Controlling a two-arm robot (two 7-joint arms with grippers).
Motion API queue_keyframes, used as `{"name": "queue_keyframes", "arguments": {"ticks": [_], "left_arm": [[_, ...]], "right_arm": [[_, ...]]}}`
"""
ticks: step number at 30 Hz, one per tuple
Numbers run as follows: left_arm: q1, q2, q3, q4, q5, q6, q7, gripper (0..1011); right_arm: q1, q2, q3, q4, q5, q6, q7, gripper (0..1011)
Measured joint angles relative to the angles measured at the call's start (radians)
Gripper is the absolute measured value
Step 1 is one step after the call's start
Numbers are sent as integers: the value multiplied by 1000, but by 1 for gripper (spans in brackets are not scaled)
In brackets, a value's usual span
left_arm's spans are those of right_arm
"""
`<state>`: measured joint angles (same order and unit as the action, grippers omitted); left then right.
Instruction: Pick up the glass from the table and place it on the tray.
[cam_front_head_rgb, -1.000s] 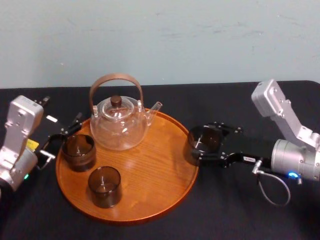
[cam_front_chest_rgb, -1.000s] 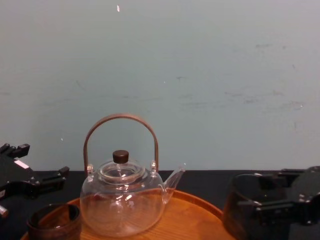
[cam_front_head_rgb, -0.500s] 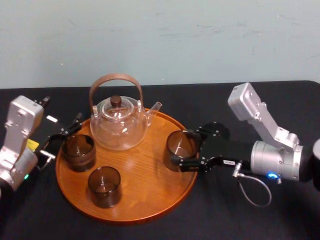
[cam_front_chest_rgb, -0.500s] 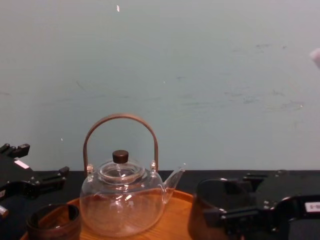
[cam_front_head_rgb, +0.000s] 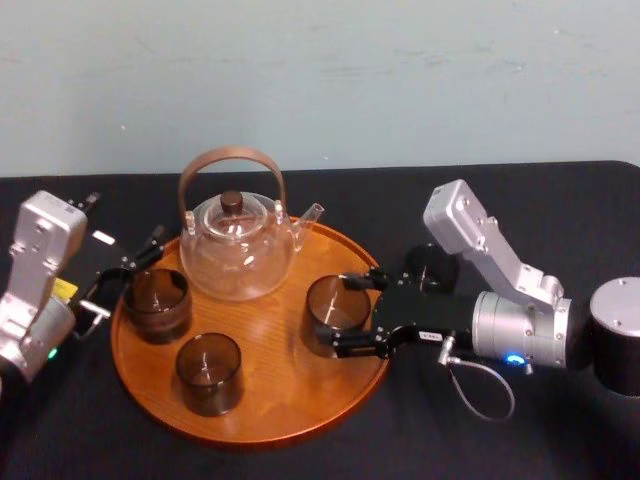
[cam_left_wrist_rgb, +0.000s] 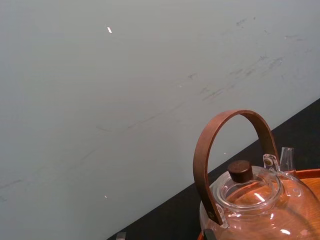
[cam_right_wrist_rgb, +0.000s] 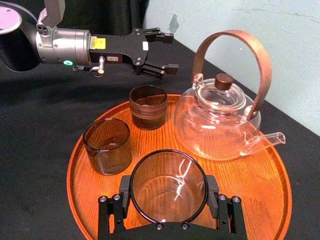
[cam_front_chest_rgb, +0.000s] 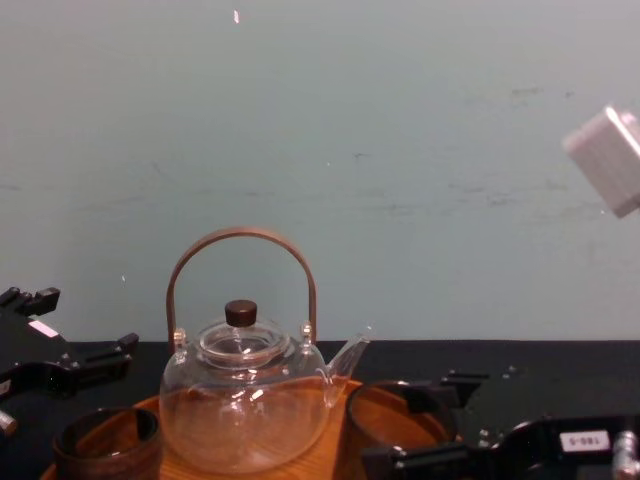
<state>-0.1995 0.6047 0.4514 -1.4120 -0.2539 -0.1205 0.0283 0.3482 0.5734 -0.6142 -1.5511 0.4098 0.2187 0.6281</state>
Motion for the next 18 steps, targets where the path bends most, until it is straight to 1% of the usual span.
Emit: {"name": "queue_keyframes", "arguments": {"ticks": [7, 18], "left_arm": [[0, 0, 0, 0, 0, 0, 0, 1001], [0, 0, 0, 0, 0, 0, 0, 1001]], "right_arm": [[3, -14, -14, 20, -8, -21, 0, 902], [1, -34, -24, 56, -13, -48, 3, 902]]}}
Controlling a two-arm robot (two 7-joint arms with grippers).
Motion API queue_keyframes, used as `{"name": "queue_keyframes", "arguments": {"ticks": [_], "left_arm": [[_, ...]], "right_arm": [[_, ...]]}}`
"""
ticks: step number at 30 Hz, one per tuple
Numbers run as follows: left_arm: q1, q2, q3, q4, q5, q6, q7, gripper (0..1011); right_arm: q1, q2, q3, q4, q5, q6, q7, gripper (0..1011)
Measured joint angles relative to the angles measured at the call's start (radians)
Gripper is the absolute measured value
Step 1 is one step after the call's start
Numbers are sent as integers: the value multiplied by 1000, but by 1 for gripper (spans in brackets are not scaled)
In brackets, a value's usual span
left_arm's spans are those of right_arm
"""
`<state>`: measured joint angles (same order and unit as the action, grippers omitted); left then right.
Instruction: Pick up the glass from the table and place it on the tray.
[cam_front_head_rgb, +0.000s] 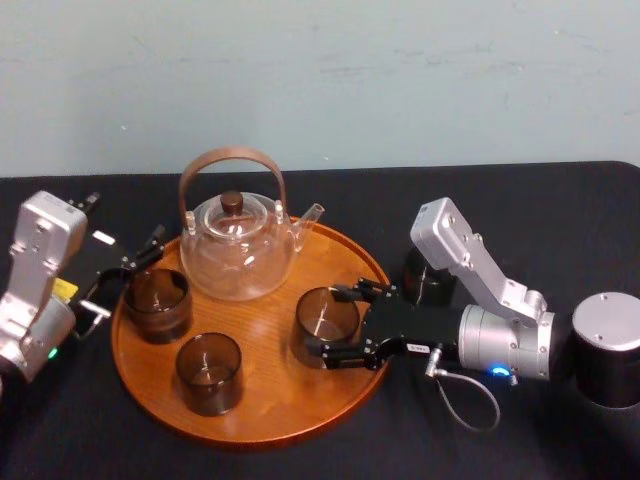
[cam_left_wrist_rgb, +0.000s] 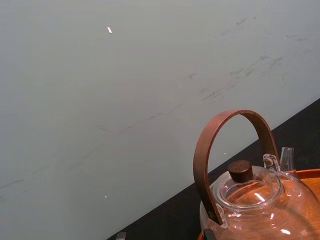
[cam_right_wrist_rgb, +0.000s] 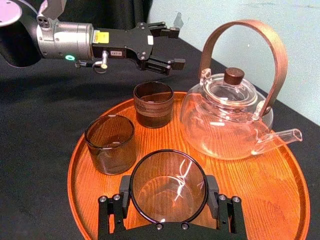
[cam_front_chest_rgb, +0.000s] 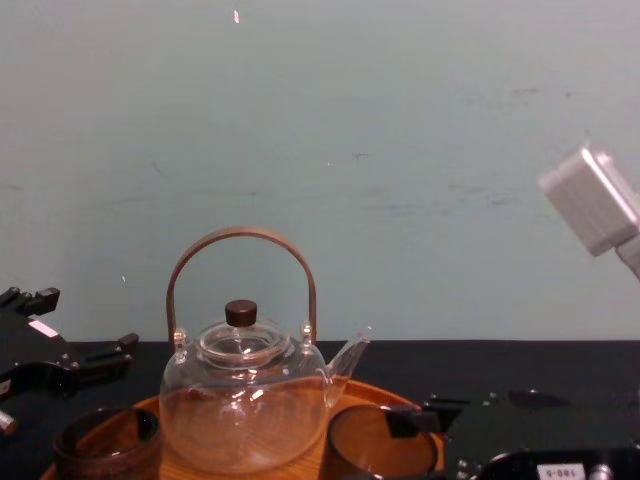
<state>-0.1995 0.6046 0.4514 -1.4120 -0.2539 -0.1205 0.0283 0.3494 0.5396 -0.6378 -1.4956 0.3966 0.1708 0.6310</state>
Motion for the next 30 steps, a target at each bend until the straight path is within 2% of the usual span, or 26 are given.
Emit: {"name": "queue_keyframes", "arguments": {"ticks": [16, 30], "left_arm": [[0, 0, 0, 0, 0, 0, 0, 1001], [0, 0, 0, 0, 0, 0, 0, 1001]], "right_arm": [[6, -29, -8, 61, -23, -19, -3, 902], [2, -41, -5, 82, -36, -27, -4, 902]]}}
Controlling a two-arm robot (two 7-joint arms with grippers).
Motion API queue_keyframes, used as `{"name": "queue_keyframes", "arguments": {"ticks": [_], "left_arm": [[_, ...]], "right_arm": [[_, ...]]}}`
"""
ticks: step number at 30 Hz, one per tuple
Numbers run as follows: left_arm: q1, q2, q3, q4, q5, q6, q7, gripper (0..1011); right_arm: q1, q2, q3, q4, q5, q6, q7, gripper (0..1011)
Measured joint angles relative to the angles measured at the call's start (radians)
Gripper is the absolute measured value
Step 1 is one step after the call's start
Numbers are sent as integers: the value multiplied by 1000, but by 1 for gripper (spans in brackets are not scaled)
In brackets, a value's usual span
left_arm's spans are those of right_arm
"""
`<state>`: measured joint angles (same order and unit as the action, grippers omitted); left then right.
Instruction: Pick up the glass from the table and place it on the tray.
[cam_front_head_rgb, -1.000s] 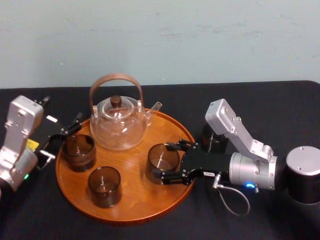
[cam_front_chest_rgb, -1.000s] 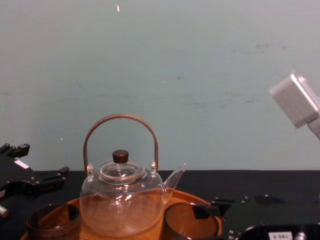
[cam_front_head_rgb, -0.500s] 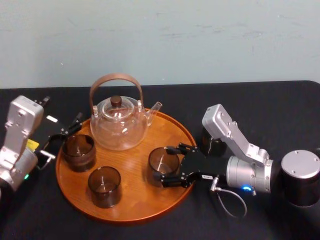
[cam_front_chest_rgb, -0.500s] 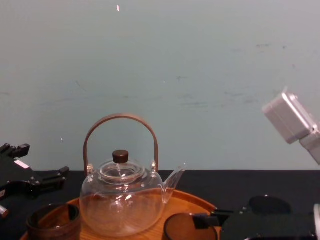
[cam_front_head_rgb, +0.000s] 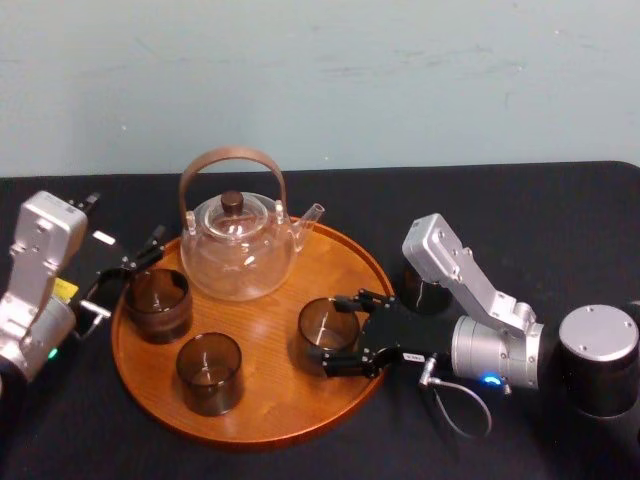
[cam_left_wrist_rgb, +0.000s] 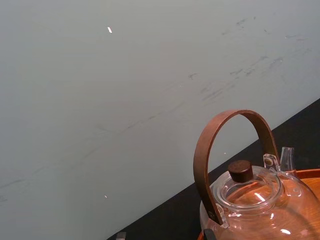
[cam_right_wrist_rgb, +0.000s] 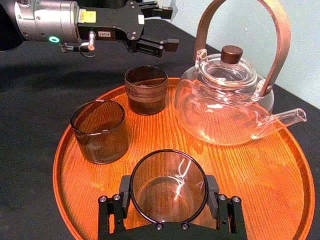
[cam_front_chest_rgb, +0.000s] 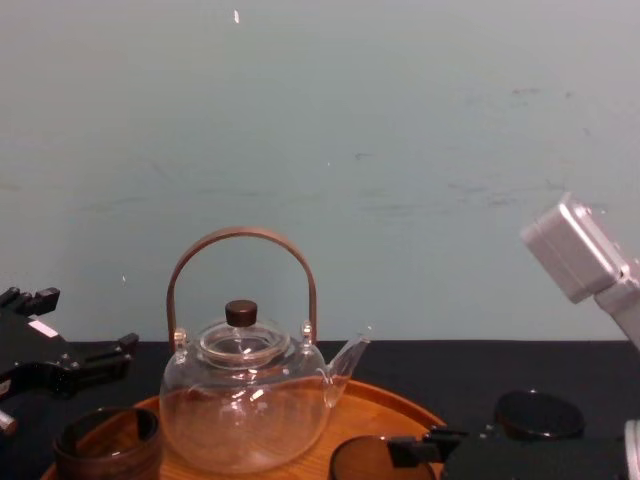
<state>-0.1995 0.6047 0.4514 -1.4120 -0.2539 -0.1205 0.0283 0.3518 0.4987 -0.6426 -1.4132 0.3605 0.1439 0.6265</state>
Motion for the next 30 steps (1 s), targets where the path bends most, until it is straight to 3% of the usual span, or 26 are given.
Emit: {"name": "queue_keyframes", "arguments": {"ticks": [30], "left_arm": [[0, 0, 0, 0, 0, 0, 0, 1001]], "right_arm": [[-5, -8, -2, 9, -28, 4, -4, 902]]}}
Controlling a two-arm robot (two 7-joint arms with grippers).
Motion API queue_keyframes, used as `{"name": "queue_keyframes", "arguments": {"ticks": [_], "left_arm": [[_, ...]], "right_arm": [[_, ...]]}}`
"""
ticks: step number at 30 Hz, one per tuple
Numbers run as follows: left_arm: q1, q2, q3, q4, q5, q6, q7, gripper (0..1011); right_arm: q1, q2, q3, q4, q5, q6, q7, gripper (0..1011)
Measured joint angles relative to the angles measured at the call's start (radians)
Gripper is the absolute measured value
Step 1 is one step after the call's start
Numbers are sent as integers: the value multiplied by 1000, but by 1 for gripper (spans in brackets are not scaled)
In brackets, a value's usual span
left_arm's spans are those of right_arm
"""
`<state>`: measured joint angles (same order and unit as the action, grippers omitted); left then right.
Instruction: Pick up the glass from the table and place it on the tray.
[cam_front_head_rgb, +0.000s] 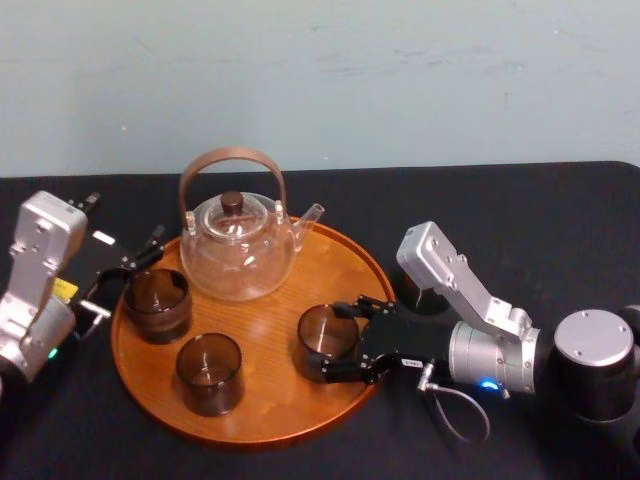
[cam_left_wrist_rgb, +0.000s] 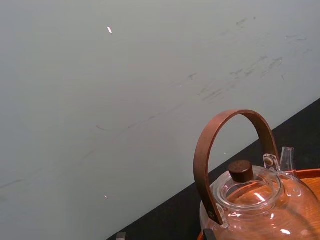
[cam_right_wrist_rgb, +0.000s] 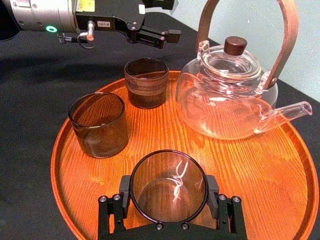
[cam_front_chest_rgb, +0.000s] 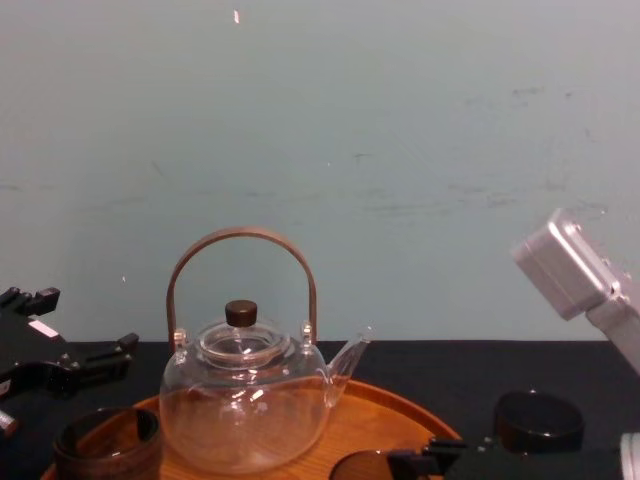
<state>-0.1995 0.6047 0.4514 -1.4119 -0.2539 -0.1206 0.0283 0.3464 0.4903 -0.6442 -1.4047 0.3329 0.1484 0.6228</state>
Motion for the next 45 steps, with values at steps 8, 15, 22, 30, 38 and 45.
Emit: {"name": "queue_keyframes", "arguments": {"ticks": [8, 15, 22, 30, 38, 45], "left_arm": [[0, 0, 0, 0, 0, 0, 0, 1001], [0, 0, 0, 0, 0, 0, 0, 1001], [0, 0, 0, 0, 0, 0, 0, 1001], [0, 0, 0, 0, 0, 0, 0, 1002], [0, 0, 0, 0, 0, 0, 0, 1001], [0, 0, 0, 0, 0, 0, 0, 1001]], "right_arm": [[0, 0, 0, 1, 1, 1, 0, 903], [1, 0, 0, 1, 2, 2, 1, 904], [1, 0, 0, 1, 2, 2, 2, 1002], [1, 0, 0, 1, 3, 2, 2, 1002], [1, 0, 0, 1, 3, 2, 2, 1002], [1, 3, 1, -1, 7, 2, 6, 1002]]}}
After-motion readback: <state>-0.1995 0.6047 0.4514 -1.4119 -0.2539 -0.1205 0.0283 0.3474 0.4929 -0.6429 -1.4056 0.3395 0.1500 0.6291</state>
